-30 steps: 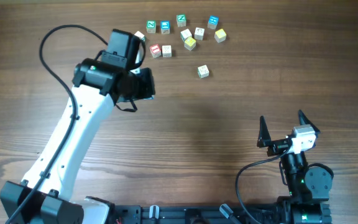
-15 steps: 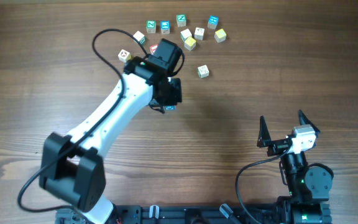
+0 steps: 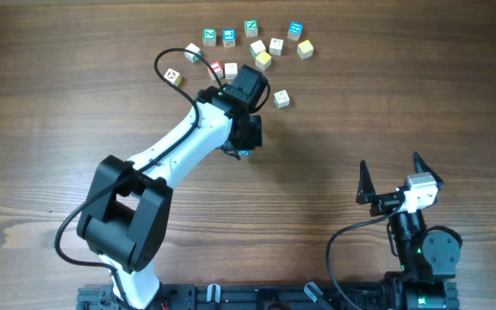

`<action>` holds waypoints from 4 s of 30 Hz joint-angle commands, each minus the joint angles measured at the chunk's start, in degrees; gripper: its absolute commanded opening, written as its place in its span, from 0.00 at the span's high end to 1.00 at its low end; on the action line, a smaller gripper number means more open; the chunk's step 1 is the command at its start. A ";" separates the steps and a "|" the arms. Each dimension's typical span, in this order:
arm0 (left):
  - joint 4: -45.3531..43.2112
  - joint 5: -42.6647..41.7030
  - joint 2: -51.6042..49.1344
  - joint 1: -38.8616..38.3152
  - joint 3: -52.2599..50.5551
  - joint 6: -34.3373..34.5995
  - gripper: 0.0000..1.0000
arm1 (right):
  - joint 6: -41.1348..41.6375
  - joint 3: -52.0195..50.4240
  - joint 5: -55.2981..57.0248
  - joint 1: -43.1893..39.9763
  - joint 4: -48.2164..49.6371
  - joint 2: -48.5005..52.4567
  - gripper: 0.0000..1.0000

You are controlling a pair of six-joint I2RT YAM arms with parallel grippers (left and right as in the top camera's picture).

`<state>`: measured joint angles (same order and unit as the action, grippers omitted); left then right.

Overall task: Form a tower
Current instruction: 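Lift the shell block and carry it toward the table center, then lower the shell block onto the table and open the left gripper, then raise the left arm and move it toward the far block cluster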

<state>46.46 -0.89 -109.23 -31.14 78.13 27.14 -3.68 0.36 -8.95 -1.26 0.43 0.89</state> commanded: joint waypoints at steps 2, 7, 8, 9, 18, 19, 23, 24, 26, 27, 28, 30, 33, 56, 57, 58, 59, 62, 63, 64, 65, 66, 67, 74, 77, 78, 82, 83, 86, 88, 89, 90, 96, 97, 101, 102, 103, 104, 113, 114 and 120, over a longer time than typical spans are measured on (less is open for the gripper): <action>-3.56 1.01 -0.42 -0.15 -4.17 0.13 0.87 | 0.81 -0.07 -0.70 -0.22 0.31 -0.46 0.00; -5.62 2.82 -0.42 -0.15 -5.33 0.61 0.85 | 0.85 -0.07 -0.70 -0.22 0.31 -0.46 0.00; -5.75 3.87 -0.42 -0.15 -5.40 0.96 0.85 | 0.83 -0.07 -0.70 -0.22 0.31 -0.46 0.00; -5.79 4.31 -0.42 -0.15 -5.51 1.27 0.85 | 0.83 -0.07 -0.70 -0.22 0.31 -0.46 0.00; -9.94 4.42 -0.44 -0.15 -8.94 2.25 0.83 | 0.81 -0.07 -0.70 -0.22 0.31 -0.46 0.00; -10.12 4.44 -0.46 -0.15 -8.94 2.29 0.82 | 0.83 -0.07 -0.70 -0.22 0.31 -0.46 0.00; -10.49 4.42 -0.46 -0.15 -8.92 2.29 0.67 | 0.83 -0.07 -0.70 -0.22 0.31 -0.46 0.00; -10.47 4.42 -0.46 -0.15 -8.92 2.29 0.63 | 0.81 -0.07 -0.70 -0.22 0.31 -0.46 0.00; -10.03 4.39 -0.46 -0.15 -8.92 2.29 0.51 | 0.83 -0.07 -0.70 -0.22 0.31 -0.46 0.00; -9.68 4.39 -0.46 -0.17 -8.92 2.29 0.51 | 0.81 -0.07 -0.70 -0.22 0.31 -0.46 0.00; -9.16 4.37 -0.46 -0.17 -8.92 2.29 0.51 | 0.81 -0.07 -0.70 -0.22 0.31 -0.46 0.00; -8.74 4.39 -0.46 -0.17 -8.94 2.29 0.52 | 0.83 -0.07 -0.70 -0.22 0.31 -0.46 0.00; -8.74 3.72 -0.46 -0.17 -8.94 2.29 0.59 | 0.81 -0.07 -0.70 -0.22 0.31 -0.46 0.00; -11.89 6.16 -0.46 -0.26 -8.94 1.64 0.73 | 0.83 -0.07 -0.70 -0.22 0.31 -0.46 0.00; -11.87 6.16 -0.46 -0.26 -8.92 1.64 0.73 | 0.83 -0.07 -0.70 -0.22 0.31 -0.46 0.01; -11.87 6.16 -0.46 -0.26 -8.94 1.64 0.73 | 0.83 -0.07 -0.70 -0.22 0.31 -0.46 0.00; -11.87 6.16 -0.46 -0.26 -8.94 1.64 0.72 | 0.83 -0.07 -0.70 -0.22 0.31 -0.46 0.00; -11.87 6.16 -0.46 -0.26 -8.94 1.64 0.67 | 0.83 -0.07 -0.70 -0.22 0.31 -0.46 0.00; -11.87 6.16 -0.46 -0.26 -8.92 1.64 0.64 | 0.81 -0.07 -0.70 -0.22 0.31 -0.46 0.00; -11.87 6.16 -0.46 -0.26 -8.92 1.64 0.62 | 0.83 -0.07 -0.70 -0.22 0.31 -0.46 0.01; -11.85 6.16 -0.46 -0.26 -8.94 1.64 0.61 | 0.81 -0.07 -0.70 -0.22 0.31 -0.46 0.00; -11.85 6.16 -0.46 -0.26 -8.94 1.64 0.60 | 0.83 -0.07 -0.70 -0.22 0.31 -0.46 0.00; -11.85 6.16 -0.46 -0.26 -8.94 1.64 0.60 | 0.83 -0.07 -0.70 -0.22 0.31 -0.46 0.00; -11.80 6.16 -0.46 -0.26 -8.94 1.62 0.64 | 0.81 -0.07 -0.70 -0.22 0.31 -0.46 0.00; -11.78 6.16 -0.46 -0.26 -8.94 1.64 0.55 | 0.81 -0.07 -0.70 -0.22 0.31 -0.46 0.00; -11.54 6.16 -0.46 -0.26 -8.92 1.64 0.50 | 0.83 -0.07 -0.70 -0.22 0.31 -0.46 0.00; -9.84 6.38 -0.46 -0.26 -8.92 1.64 0.47 | 0.83 -0.07 -0.70 -0.22 0.31 -0.46 0.00; -10.08 6.58 -0.44 -0.13 -8.90 1.62 0.45 | 0.83 -0.07 -0.70 -0.22 0.31 -0.46 0.00; -9.49 6.54 -0.37 1.25 -7.32 -1.38 0.38 | 0.83 -0.07 -0.70 -0.22 0.31 -0.46 0.00; -6.71 6.16 -0.26 3.04 -4.00 -3.19 0.31 | 0.83 -0.07 -0.70 -0.22 0.31 -0.46 0.00; -3.48 5.99 -0.26 4.15 -0.59 -4.68 0.29 | 0.83 -0.07 -0.72 -0.22 0.31 -0.46 0.00; -0.37 5.70 -0.28 5.16 3.13 -6.05 0.28 | 0.83 -0.07 -0.70 -0.22 0.31 -0.46 0.00; 13.25 5.25 -0.28 10.27 26.99 -10.49 0.20 | 0.83 -0.07 -0.70 -0.22 0.31 -0.46 0.00; 14.29 5.22 -0.28 10.86 30.29 -10.47 0.24 | 0.83 -0.07 -0.70 -0.22 0.31 -0.46 0.00; 18.84 3.32 -0.37 11.21 34.34 -10.47 0.32 | 0.83 -0.07 -0.70 -0.22 0.31 -0.46 0.00; 20.74 3.32 -0.85 10.95 33.73 -10.47 0.29 | 0.81 -0.07 -0.70 -0.22 0.31 -0.46 0.00; 23.17 3.30 -1.53 10.43 32.41 -10.43 0.28 | 0.83 -0.07 -0.70 -0.22 0.31 -0.46 0.01; 24.28 3.28 -2.34 9.84 30.51 -10.43 0.28 | 0.83 -0.07 -0.70 -0.22 0.31 -0.46 0.00; 4.81 -0.79 -5.03 2.43 2.10 -6.97 0.28 | 0.83 -0.07 -0.70 -0.22 0.31 -0.46 0.00; 2.71 -0.66 -5.03 2.03 0.52 -6.97 0.27 | 0.81 -0.07 -0.70 -0.22 0.31 -0.46 0.00; -3.67 0.81 -5.03 1.84 -3.58 -6.91 0.32 | 0.83 -0.07 -0.70 -0.22 0.31 -0.46 0.00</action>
<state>43.64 -0.97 -114.76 -29.26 75.61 19.46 -3.68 0.36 -8.97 -1.26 0.43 0.89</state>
